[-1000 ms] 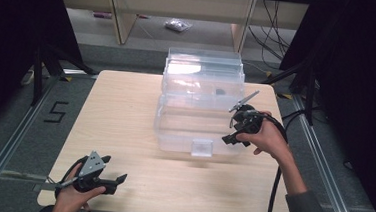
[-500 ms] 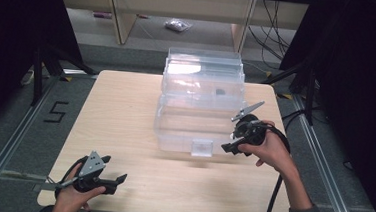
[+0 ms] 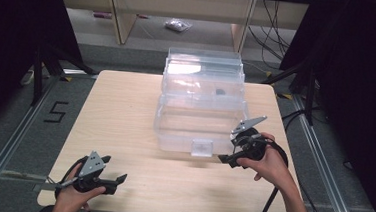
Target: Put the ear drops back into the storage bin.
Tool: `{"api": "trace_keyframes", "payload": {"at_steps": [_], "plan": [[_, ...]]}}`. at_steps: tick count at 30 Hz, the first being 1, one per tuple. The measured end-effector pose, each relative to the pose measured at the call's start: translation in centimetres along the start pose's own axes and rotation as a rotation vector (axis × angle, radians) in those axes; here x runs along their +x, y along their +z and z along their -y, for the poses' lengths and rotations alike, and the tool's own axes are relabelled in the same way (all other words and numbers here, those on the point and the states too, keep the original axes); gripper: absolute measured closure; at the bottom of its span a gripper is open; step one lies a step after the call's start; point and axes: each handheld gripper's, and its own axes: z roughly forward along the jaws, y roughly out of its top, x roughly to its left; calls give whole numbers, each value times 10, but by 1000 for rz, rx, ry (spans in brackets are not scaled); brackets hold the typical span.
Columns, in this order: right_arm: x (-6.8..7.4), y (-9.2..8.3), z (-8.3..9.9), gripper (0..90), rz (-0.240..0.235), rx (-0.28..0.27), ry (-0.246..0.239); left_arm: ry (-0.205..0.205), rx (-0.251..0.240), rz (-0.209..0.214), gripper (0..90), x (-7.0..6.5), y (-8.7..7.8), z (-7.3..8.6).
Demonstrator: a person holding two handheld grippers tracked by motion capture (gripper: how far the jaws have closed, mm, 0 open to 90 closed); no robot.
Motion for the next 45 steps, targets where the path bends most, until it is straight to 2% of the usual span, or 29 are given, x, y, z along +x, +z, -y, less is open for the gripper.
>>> {"api": "trace_keyframes", "payload": {"at_steps": [2, 5, 7, 8, 10, 11, 12, 13, 14, 15, 17, 18, 19, 22, 23, 24, 25, 28, 29, 30, 31, 33, 34, 36, 37, 39, 41, 42, 45], "plan": [[3, 2, 2, 225, 6, -12, 5, 11, 10, -1, 151, 1, -1, 0], [5, 3, 5, 221, -5, -21, -14, 10, 10, 1, 151, 1, -1, 0], [9, 4, 7, 220, 15, -15, -2, -1, 0, -1, 151, 0, 0, 0], [9, 5, 10, 220, -3, -29, -5, 10, 9, 0, 151, 1, -1, 0], [10, 6, 14, 219, 5, -33, -10, 11, 10, 2, 151, 1, -1, 0], [12, 8, 15, 220, 3, -42, -12, 28, 24, -6, 151, 2, -1, 0], [14, 7, 15, 220, -12, -30, 19, 32, 28, -6, 151, 2, -2, 0], [13, 10, 18, 220, -11, -50, -24, 30, 25, -5, 151, 2, -2, 0], [14, 12, 21, 220, 8, -58, -15, 2, 1, 2, 151, 0, 0, 0], [14, 14, 23, 221, -1, -67, -23, 3, 1, 2, 151, 0, 0, 0], [16, 17, 28, 226, 1, -85, -12, -1, 1, 0, 151, 0, 0, 0], [17, 19, 31, 227, -6, -85, 7, 10, 10, 1, 151, 1, -1, 0], [17, 22, 35, 228, -4, -75, 0, 32, 27, -4, 151, 2, -2, 0], [17, 28, 44, 231, -5, -81, 22, 13, 9, 0, 151, 1, -1, 0], [16, 30, 47, 231, 0, -71, 9, 3, 0, 2, 151, 0, 0, 0], [16, 32, 49, 230, -11, -68, 24, 11, 10, 0, 151, 1, -1, 0], [16, 34, 53, 230, 0, -67, 38, 19, 17, 3, 151, 1, -1, 0], [15, 40, 59, 231, -2, -73, 36, 19, 16, 2, 151, 1, -1, 0], [15, 39, 60, 231, -3, -64, 40, 9, 8, 2, 151, 0, 0, 0], [15, 39, 61, 231, -4, -72, 46, 30, 26, -8, 151, 2, -1, 0], [16, 40, 62, 230, -14, -73, 70, 23, 21, -5, 152, 2, -1, 0], [16, 40, 63, 231, -15, -72, 68, 32, 28, -4, 151, 2, -1, 0], [16, 42, 64, 231, -10, -79, 55, 21, 18, 5, 151, 1, -1, 0], [17, 44, 65, 231, -9, -93, 65, 12, 10, 5, 151, 1, -1, 0], [16, 43, 66, 231, -11, -88, 46, 11, 10, 5, 151, 1, -1, 0], [16, 42, 67, 229, -6, -92, 48, 11, 10, 4, 151, 1, -1, 0], [17, 43, 69, 223, -1, -118, 54, 11, 10, 5, 151, 1, -1, 0], [20, 41, 70, 223, -16, -92, 91, 11, 10, 5, 151, 1, -1, 0], [20, 42, 73, 217, -5, -114, 95, 11, 9, 6, 151, 1, -1, 0]]}}
